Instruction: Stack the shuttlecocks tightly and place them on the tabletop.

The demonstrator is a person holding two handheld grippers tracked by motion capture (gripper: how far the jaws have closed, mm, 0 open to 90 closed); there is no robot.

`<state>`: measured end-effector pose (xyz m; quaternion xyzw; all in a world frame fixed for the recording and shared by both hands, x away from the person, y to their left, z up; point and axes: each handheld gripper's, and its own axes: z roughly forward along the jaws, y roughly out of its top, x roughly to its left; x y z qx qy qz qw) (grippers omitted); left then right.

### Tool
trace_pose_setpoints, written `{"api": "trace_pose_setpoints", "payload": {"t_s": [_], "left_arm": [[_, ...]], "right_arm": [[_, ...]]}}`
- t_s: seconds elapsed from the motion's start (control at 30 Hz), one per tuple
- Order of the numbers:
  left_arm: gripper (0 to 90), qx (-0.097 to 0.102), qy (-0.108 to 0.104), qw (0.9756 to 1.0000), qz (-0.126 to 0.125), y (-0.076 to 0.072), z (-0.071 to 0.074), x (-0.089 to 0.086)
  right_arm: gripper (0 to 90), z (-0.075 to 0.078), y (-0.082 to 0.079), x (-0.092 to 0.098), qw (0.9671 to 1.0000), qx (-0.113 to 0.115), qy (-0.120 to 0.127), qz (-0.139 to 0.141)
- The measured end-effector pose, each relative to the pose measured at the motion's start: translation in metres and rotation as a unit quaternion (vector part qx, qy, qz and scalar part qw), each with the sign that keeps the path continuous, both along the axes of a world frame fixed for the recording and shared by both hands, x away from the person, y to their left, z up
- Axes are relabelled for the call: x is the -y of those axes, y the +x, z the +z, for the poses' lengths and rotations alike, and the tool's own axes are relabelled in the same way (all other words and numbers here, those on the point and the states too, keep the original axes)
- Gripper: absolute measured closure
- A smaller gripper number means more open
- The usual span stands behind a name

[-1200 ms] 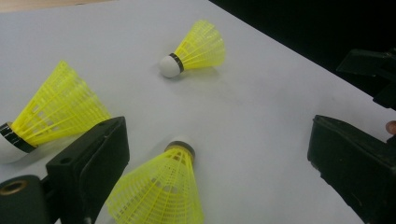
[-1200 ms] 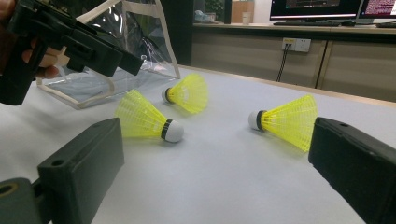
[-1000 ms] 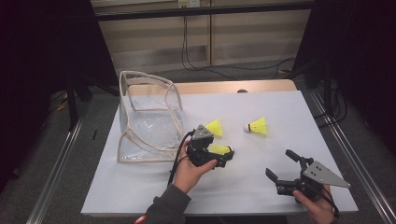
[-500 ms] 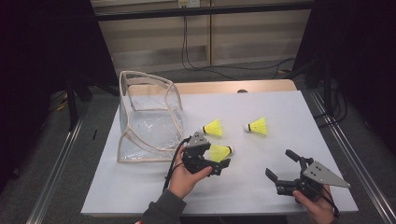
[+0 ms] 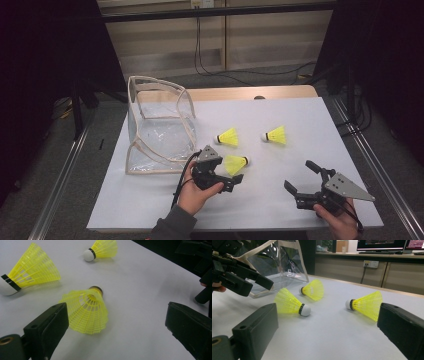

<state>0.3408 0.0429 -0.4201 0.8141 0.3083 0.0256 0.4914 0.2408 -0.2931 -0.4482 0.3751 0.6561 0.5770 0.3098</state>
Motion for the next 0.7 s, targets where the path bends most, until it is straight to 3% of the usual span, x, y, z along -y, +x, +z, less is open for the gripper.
{"api": "trace_pose_setpoints", "payload": {"t_s": [0.7], "left_arm": [[4.9,-0.003,-0.006,1.0000,0.000,-0.007,-0.006,-0.020]], "right_arm": [[2.7,0.000,0.000,0.000,1.0000,0.001,0.000,0.000]]}}
